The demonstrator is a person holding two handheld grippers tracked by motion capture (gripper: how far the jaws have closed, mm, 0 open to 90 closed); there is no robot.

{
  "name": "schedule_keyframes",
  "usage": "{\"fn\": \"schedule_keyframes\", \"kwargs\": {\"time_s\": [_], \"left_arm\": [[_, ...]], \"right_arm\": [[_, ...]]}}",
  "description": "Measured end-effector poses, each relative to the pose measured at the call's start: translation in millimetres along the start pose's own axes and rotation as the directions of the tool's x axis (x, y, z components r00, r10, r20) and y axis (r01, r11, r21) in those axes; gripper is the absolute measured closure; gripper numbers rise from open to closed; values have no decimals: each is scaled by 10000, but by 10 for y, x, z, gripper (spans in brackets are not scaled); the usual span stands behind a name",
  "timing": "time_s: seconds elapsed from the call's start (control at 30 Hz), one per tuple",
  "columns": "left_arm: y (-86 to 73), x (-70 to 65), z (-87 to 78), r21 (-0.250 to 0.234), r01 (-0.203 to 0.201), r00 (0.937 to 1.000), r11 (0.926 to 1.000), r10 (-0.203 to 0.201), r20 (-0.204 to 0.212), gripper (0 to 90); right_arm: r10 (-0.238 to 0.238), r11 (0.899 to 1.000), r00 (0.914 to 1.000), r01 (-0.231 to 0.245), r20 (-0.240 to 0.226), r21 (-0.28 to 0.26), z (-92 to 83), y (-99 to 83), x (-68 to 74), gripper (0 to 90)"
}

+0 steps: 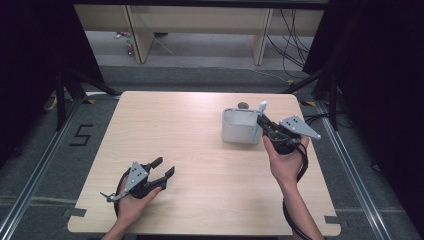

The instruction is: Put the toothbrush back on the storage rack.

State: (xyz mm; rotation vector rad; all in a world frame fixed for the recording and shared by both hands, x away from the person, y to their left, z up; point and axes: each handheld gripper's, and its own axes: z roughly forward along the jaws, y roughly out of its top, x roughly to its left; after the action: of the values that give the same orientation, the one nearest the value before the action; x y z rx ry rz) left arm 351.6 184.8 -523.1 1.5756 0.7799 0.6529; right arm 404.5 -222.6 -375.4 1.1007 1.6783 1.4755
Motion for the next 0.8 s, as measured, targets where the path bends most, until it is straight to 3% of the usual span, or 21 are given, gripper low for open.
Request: {"fn": "schedule_keyframes", "kwargs": {"time_s": [0.07, 0.1, 0.17, 0.2, 0.53, 0.63, 0.67, 0.8], "left_arm": [[1, 0, 2, 11, 0, 10000, 10000, 0, 13, 399], [2, 1, 2, 15, -12, 10000, 10000, 12, 17, 399], [2, 2, 2, 9, -9, 10000, 10000, 9, 30, 399], [2, 4, 1, 20, -12, 10000, 10000, 12, 32, 399], [2, -1, 3, 22, -31, 10000, 10000, 31, 35, 399], [1, -1, 2, 12, -2, 10000, 10000, 2, 27, 399], [1, -1, 1, 14, 2, 10000, 10000, -2, 23, 398], [1, -2, 1, 9, -11, 10000, 10000, 11, 33, 398]], "right_arm": [[106, 9999, 9999, -106, 19, 73, 2, 11, -15, 859], [-68, 10000, 9999, 68, 88, -39, 9, 17, -33, 859], [203, 9998, 9997, -203, 112, 31, 13, 23, -34, 859], [22, 10000, 9998, -23, 178, 26, 15, 30, -53, 859], [221, 9997, 9993, -219, 290, -77, 56, 91, -113, 859], [-10, 9999, 9992, 16, 395, -156, 59, 125, -141, 859], [146, 9998, 9991, -140, 407, -162, 63, 135, -136, 859], [53, 9996, 9993, -43, 369, -292, 89, 174, -152, 859]]}}
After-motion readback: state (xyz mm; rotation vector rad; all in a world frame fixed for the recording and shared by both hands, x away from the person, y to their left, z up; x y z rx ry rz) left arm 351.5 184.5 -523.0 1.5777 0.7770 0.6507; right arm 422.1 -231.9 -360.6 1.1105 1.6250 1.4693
